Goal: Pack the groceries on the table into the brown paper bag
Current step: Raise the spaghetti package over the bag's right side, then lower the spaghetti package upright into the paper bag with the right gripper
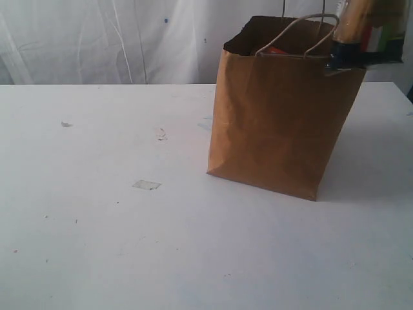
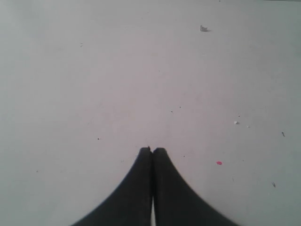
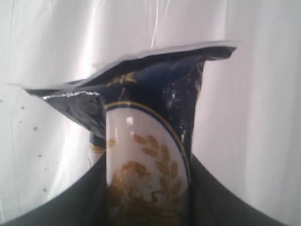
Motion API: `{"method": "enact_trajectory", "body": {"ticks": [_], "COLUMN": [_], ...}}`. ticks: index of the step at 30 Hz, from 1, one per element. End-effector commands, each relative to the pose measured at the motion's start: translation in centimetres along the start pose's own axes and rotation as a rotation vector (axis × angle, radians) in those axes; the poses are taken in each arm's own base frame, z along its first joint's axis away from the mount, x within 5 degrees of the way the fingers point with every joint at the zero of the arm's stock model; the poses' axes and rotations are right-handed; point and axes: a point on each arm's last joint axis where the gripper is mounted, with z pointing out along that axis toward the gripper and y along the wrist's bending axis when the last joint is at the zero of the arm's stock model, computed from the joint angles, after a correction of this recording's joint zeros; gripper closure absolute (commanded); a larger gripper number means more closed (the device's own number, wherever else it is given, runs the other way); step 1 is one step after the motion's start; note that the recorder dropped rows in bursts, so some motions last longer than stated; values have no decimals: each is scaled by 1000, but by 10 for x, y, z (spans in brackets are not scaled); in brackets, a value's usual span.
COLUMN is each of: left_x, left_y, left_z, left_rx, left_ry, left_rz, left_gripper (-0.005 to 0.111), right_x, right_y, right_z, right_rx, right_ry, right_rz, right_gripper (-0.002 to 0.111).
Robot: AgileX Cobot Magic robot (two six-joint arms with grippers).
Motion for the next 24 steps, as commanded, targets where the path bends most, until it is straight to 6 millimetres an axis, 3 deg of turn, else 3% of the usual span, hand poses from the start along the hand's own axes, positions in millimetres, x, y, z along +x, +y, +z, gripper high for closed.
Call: {"method": "enact_trajectory", "body": {"ticks": [1,5,9,12,15,24], "left_x": [1,1,1,1,1,1], "left_y": [0,0,0,0,0,0], "left_z": [0,0,0,0,0,0], "left_rx": [2,2,2,2,2,2], "left_ry": [0,0,0,0,0,0], "left_rz": [5,5,5,5,5,5], "left_gripper": [107,107,107,107,107,107], "right_x": [-37,-53,-16,4,6,11], "right_y": [-28,-31,-16,-8,-8,10], "right_z": [10,19,60,78,80,69], "right_rx": [25,4,-102,-158,-152,-357], "right_ry": [-84,-120,24,96,98,207], "right_rz": [100,196,192,181,181,175], "right_gripper": [108,108,108,108,108,108]}}
